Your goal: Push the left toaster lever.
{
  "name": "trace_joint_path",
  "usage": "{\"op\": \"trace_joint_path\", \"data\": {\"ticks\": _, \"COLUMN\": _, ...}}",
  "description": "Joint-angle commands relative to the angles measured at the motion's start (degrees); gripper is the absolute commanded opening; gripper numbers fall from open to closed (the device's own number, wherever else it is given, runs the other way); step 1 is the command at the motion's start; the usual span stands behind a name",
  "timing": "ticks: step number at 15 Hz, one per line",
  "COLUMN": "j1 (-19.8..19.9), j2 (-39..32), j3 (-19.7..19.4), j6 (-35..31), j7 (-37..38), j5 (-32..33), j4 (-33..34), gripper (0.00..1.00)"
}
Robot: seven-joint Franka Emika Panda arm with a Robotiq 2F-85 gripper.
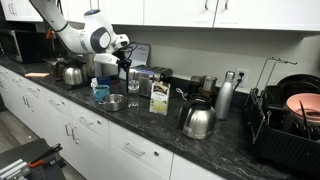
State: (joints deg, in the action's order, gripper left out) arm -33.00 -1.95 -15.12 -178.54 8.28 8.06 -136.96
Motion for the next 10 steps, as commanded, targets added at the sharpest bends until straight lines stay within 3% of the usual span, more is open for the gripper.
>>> {"op": "trace_joint_path", "data": {"ticks": 1, "j1": 0.0, "j2": 0.1, "j3": -0.1, "j6": 0.0, "j7": 0.1, "j5": 0.0, "j4": -0.1, "gripper": 0.26}}
{"op": "trace_joint_path", "data": {"ticks": 3, "j1": 0.0, "j2": -0.7, "j3": -0.3, "j6": 0.0, "j7": 0.1, "j5": 0.0, "j4": 0.1, "gripper": 0.37}}
{"op": "trace_joint_path", "data": {"ticks": 10, "j1": 0.0, "j2": -1.2, "j3": -0.3, "j6": 0.0, "j7": 0.1, "j5": 0.0, "j4": 0.5, "gripper": 0.37}}
